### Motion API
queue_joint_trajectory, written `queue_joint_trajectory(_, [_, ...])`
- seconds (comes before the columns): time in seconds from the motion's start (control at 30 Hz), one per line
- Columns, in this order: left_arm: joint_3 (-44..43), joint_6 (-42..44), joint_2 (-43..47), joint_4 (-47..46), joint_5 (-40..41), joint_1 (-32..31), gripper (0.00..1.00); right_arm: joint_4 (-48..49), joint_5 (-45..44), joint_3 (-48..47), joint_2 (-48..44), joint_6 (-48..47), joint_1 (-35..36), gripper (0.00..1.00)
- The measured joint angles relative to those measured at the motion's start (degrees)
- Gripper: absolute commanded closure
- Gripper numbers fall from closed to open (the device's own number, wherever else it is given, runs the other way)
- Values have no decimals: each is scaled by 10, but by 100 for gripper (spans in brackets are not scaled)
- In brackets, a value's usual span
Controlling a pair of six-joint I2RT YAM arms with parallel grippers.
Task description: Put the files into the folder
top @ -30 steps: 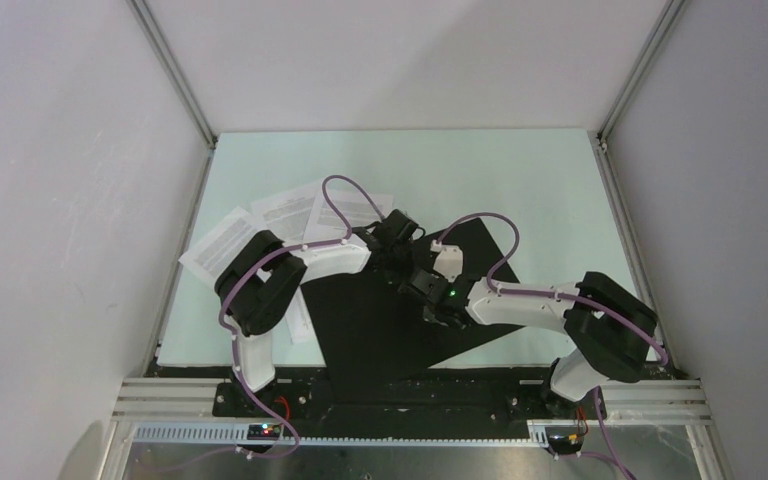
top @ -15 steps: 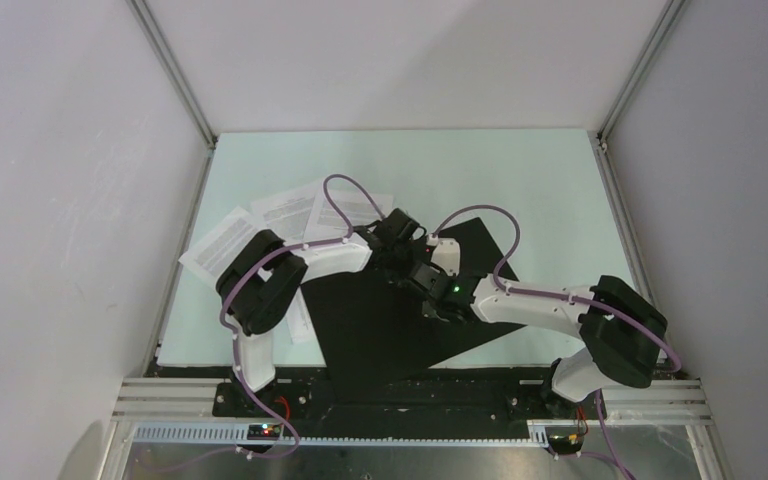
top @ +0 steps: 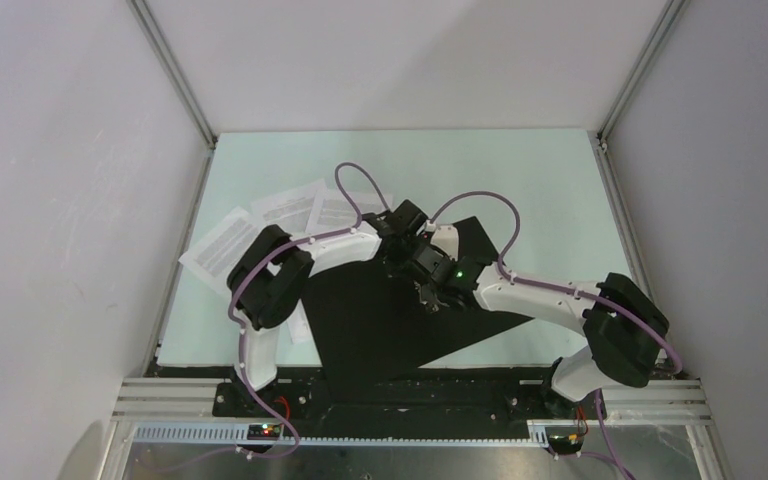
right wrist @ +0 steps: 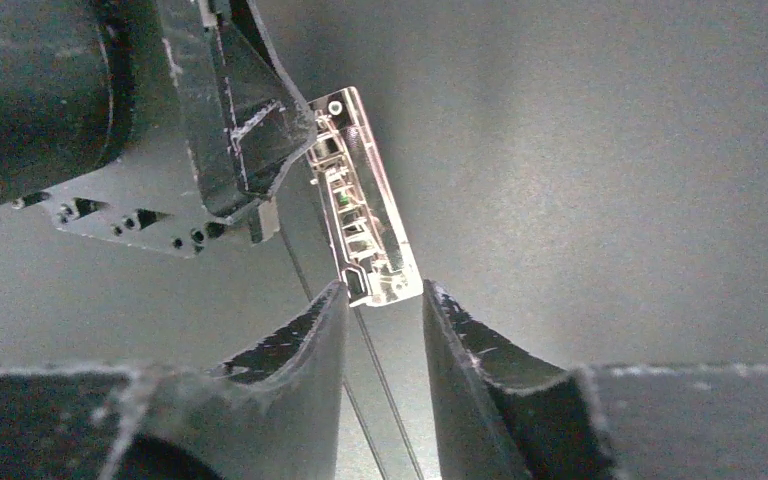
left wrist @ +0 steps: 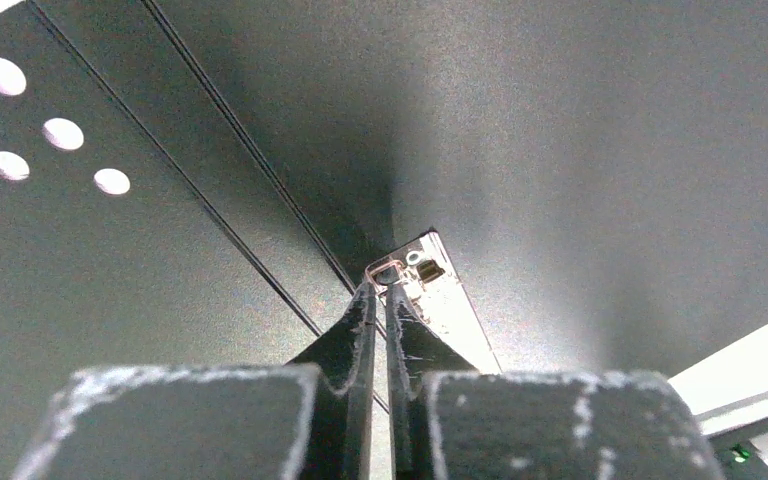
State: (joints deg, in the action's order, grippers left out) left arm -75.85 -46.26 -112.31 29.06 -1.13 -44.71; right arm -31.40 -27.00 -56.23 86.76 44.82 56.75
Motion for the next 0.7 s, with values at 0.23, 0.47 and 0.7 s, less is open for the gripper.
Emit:
queue_joint_trajectory(0.23, [-70,44,-4,76,30,5,76,10,22,-1,-39,-42,-22,52])
queue_joint_trajectory(0.47, [-114,69,18,105,42,30,68,68,47,42,-135,-82,-15,48])
queue_joint_trajectory(0.7, [-82,75,106,122,53,74,64,122,81,92,-117,-129,12,44])
